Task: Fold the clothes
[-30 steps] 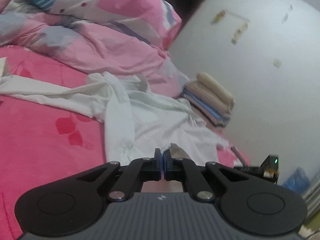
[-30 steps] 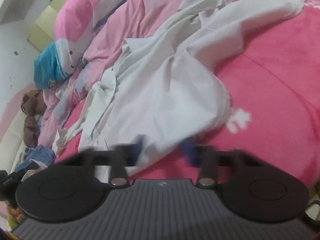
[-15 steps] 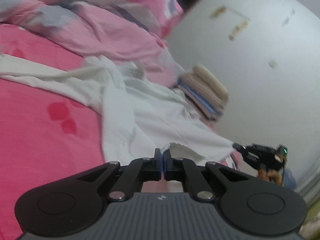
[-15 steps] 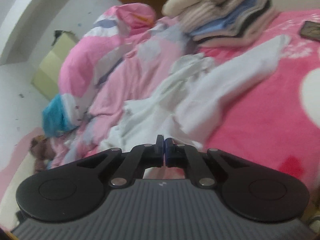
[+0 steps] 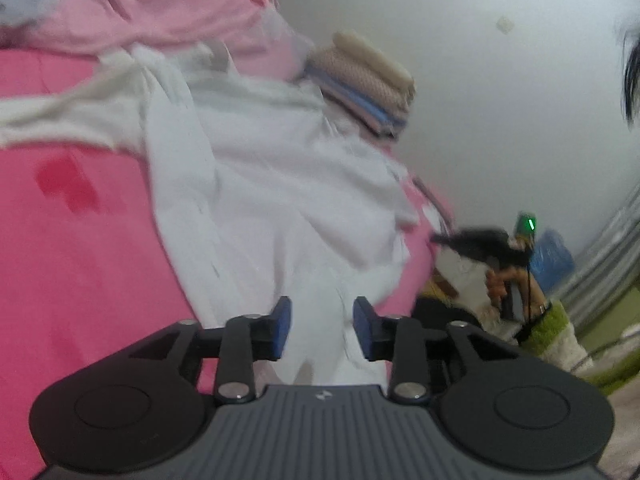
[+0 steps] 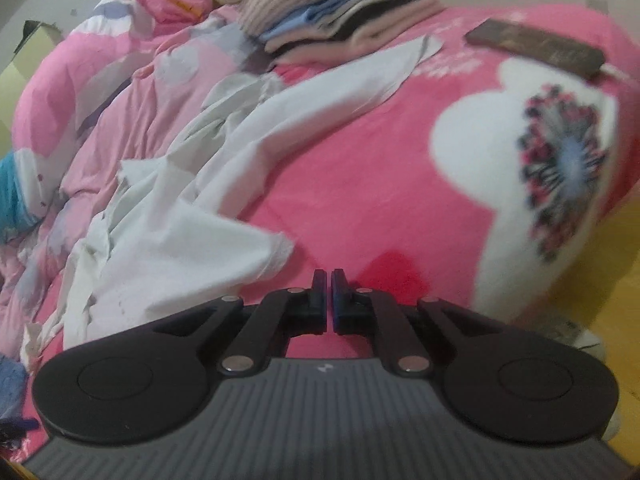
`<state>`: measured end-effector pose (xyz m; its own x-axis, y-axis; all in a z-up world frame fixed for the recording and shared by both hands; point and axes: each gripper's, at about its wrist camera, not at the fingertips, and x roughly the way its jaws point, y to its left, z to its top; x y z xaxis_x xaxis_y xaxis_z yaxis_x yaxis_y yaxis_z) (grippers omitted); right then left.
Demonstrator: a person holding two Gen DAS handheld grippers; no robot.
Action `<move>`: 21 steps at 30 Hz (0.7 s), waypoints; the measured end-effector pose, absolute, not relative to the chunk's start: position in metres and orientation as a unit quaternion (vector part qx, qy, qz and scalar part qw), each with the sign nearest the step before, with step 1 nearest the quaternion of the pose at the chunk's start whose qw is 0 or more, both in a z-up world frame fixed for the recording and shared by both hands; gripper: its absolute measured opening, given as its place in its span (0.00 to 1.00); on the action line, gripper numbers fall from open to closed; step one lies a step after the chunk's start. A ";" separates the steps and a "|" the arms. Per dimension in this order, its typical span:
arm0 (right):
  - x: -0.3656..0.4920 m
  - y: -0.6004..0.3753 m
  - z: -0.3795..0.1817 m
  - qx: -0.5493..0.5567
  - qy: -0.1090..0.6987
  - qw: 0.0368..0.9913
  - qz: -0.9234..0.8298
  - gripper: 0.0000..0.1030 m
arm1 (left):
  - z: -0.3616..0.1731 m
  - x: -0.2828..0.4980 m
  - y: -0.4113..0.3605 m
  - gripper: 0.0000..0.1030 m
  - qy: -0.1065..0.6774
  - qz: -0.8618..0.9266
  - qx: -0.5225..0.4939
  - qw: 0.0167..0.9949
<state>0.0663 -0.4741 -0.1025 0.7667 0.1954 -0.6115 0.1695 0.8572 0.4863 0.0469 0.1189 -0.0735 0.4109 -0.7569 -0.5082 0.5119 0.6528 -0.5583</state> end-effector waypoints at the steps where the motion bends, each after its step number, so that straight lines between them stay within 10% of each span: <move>1: 0.066 -0.477 -0.098 0.270 0.335 0.903 0.010 0.04 | -0.070 0.052 0.123 0.40 0.375 -0.378 -0.171 0.829; 3: 0.071 -0.482 -0.090 0.293 0.319 0.901 0.032 0.06 | -0.068 0.065 0.123 0.41 0.369 -0.365 -0.188 0.834; 8: 0.119 -0.477 -0.081 0.341 0.314 0.882 0.085 0.52 | -0.076 0.108 0.090 0.43 0.383 -0.331 -0.199 0.839; 13: 0.195 -0.464 -0.091 0.363 0.352 0.857 0.099 0.64 | -0.086 0.140 0.039 0.43 0.389 -0.316 -0.149 0.853; 15: 0.221 -0.448 -0.099 0.345 0.372 0.852 0.130 0.55 | -0.090 0.145 0.023 0.42 0.389 -0.302 -0.122 0.862; 16: 0.233 -0.440 -0.103 0.333 0.382 0.849 0.148 0.07 | -0.092 0.148 0.014 0.42 0.389 -0.296 -0.108 0.866; 21: 0.239 -0.414 -0.093 0.274 0.353 0.880 0.161 0.00 | -0.097 0.156 0.005 0.42 0.385 -0.253 -0.068 0.885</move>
<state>0.2390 -0.4139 -0.0931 0.6996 0.4766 -0.5324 -0.0905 0.7982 0.5956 0.1564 0.0050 -0.0975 0.5758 -0.5005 -0.6465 0.3951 0.8626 -0.3159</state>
